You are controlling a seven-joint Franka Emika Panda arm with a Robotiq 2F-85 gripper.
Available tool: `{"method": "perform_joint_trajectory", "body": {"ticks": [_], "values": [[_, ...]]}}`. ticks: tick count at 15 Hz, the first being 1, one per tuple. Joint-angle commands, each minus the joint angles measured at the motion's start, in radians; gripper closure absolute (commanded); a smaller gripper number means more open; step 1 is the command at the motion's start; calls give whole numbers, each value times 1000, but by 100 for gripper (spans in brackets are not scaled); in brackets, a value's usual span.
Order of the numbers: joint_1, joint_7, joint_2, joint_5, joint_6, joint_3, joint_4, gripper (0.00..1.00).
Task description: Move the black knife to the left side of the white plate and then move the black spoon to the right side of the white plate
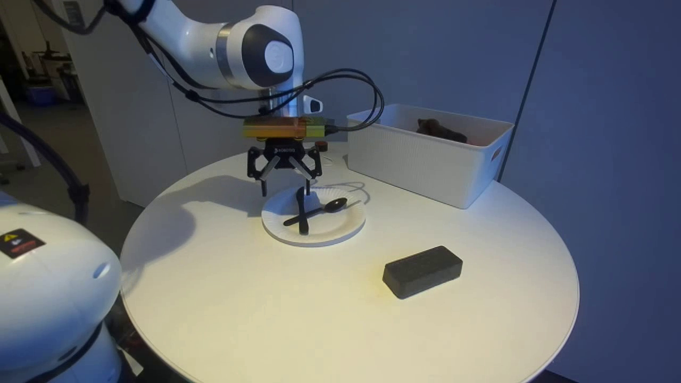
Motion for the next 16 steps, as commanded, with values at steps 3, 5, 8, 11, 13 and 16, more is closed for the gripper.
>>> {"method": "perform_joint_trajectory", "body": {"ticks": [3, 5, 8, 11, 13, 16], "values": [[-8, -77, 102, 4, 136, -12, 18, 0], [-7, -154, 114, 34, 140, -24, 17, 0], [-1, -290, 113, 121, 123, -46, 18, 26], [2, -416, 115, 215, 91, -55, 27, 48], [1, -471, 121, 251, 65, -54, 35, 63], [-2, -526, 128, 278, 43, -47, 41, 86]]}}
